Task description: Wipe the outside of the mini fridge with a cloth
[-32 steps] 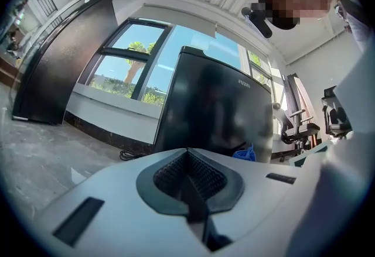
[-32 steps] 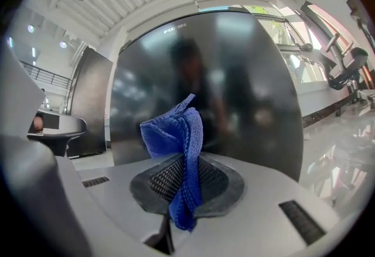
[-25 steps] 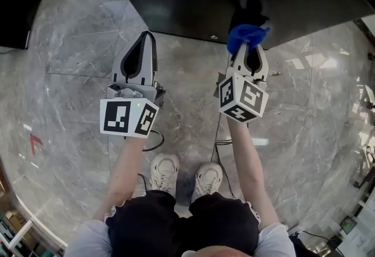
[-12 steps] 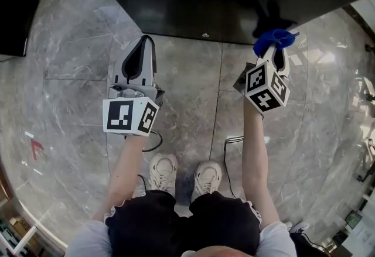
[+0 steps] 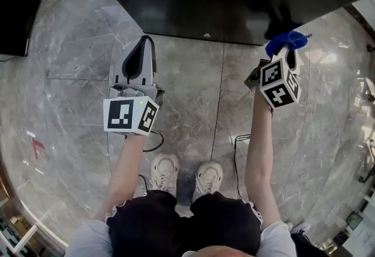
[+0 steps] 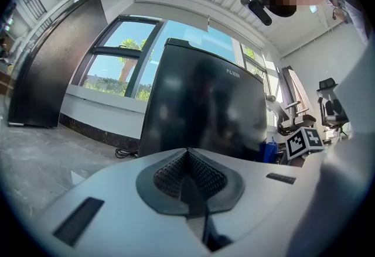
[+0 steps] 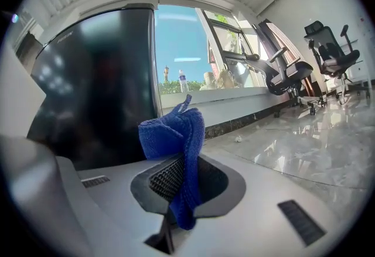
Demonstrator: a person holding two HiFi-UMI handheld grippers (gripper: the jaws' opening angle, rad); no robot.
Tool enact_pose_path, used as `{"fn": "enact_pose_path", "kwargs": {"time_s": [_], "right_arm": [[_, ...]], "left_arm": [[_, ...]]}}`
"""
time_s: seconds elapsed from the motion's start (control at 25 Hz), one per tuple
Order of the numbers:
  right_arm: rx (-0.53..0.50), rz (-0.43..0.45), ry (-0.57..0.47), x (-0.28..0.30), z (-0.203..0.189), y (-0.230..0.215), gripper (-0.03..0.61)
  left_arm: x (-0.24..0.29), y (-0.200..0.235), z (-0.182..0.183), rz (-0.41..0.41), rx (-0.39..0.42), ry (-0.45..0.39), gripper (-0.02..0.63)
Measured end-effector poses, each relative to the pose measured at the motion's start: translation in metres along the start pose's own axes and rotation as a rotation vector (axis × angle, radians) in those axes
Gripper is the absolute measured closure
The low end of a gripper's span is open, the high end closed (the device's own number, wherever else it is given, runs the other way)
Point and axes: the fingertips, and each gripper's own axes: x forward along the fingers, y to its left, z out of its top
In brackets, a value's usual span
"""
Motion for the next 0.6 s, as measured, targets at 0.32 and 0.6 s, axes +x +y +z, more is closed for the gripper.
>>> {"fn": "enact_pose_path", "kwargs": {"time_s": [0.32, 0.6], "right_arm": [[0.029, 0.106, 0.041, -0.040, -0.018, 0.023, 0.518], [-0.030, 0.476, 0.074, -0.086, -0.053, 0.157, 0.518]], "left_arm": [[-0.002, 0.009, 0.001, 0.028, 0.006, -0.009, 0.609], [-0.013, 0.026, 0.000, 0.084, -0.001, -0.037, 0.609]]}}
